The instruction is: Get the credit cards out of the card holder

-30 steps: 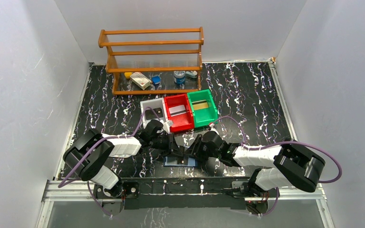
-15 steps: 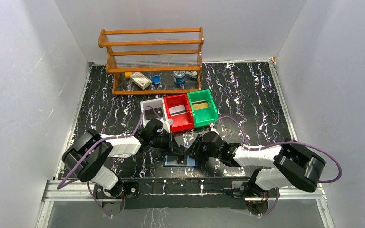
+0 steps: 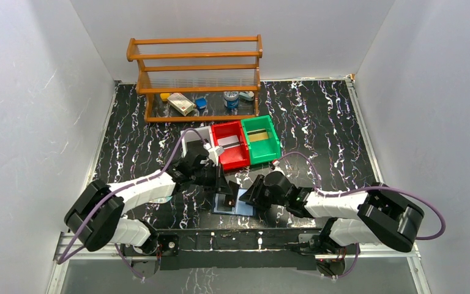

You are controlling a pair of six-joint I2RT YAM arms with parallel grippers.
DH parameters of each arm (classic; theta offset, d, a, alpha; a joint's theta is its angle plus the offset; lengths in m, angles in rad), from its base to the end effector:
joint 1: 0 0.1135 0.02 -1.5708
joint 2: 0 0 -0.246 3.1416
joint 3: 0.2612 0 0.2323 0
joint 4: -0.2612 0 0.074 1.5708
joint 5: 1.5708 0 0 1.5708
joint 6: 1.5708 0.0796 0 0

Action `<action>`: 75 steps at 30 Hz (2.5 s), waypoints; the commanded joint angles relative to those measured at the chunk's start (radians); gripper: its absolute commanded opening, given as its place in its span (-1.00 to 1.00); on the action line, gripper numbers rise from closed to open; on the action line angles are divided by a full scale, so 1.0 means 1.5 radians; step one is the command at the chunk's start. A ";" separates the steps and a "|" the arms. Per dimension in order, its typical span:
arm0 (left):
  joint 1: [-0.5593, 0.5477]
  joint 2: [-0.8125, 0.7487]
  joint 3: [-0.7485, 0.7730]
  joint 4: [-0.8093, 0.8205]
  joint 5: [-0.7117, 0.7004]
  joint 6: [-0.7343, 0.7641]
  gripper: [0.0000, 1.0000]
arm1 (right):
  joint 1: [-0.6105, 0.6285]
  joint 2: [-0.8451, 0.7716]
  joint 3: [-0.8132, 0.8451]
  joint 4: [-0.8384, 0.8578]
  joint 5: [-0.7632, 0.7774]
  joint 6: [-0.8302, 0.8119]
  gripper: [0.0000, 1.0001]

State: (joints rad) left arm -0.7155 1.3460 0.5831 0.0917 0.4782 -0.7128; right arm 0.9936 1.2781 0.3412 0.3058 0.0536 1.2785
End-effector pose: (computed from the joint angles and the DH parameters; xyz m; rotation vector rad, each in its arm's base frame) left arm 0.1889 -0.2127 0.1516 0.2944 2.4726 -1.2375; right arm 0.1423 0.2107 0.1132 0.3848 2.4454 1.1120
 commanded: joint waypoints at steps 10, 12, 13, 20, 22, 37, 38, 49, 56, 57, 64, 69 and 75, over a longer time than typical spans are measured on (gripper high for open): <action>0.000 -0.165 0.113 -0.180 -0.203 0.211 -1.00 | -0.004 -0.127 -0.069 0.039 -0.016 -0.056 0.00; -0.001 -0.174 0.123 -0.192 -0.214 0.253 -1.00 | -0.004 -0.152 -0.079 0.034 -0.010 -0.055 0.01; -0.001 -0.177 0.127 -0.197 -0.221 0.269 -1.00 | -0.004 -0.162 -0.084 0.031 -0.005 -0.053 0.01; -0.001 -0.200 0.146 -0.223 -0.252 0.373 -1.00 | -0.004 -0.227 -0.113 0.016 0.023 -0.039 0.02; 0.000 -0.203 0.152 -0.234 -0.271 0.407 -1.00 | -0.004 -0.238 -0.116 0.009 0.032 -0.037 0.02; -0.001 -0.183 0.210 -0.260 -0.410 0.699 -1.00 | -0.004 -0.294 -0.119 -0.030 0.065 -0.022 0.02; 0.000 -0.177 0.208 -0.257 -0.428 0.721 -1.00 | -0.004 -0.297 -0.118 -0.035 0.068 -0.021 0.02; 0.005 -0.032 0.236 -0.175 -0.557 0.905 -1.00 | -0.004 -0.316 -0.121 -0.055 0.081 -0.006 0.03; 0.011 0.056 0.237 -0.136 -0.579 0.965 -1.00 | -0.004 -0.320 -0.122 -0.062 0.096 -0.002 0.04; 0.014 0.065 0.237 -0.131 -0.582 0.972 -1.00 | -0.004 -0.322 -0.122 -0.062 0.097 -0.002 0.04; 0.091 0.098 0.240 -0.098 -0.522 0.998 -1.00 | -0.004 -0.335 -0.130 -0.081 0.104 0.011 0.04; 0.112 0.108 0.233 -0.091 -0.451 1.023 -1.00 | -0.004 -0.360 -0.147 -0.082 0.112 0.025 0.04; 0.123 0.118 0.207 -0.053 -0.438 1.040 -1.00 | -0.004 -0.400 -0.161 -0.099 0.124 0.038 0.04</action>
State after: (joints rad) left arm -0.5442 1.5173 0.9146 -0.0364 -0.2264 0.8120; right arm 0.9894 0.7177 0.1154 0.1543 0.2020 1.3117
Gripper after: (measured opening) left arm 0.010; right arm 0.517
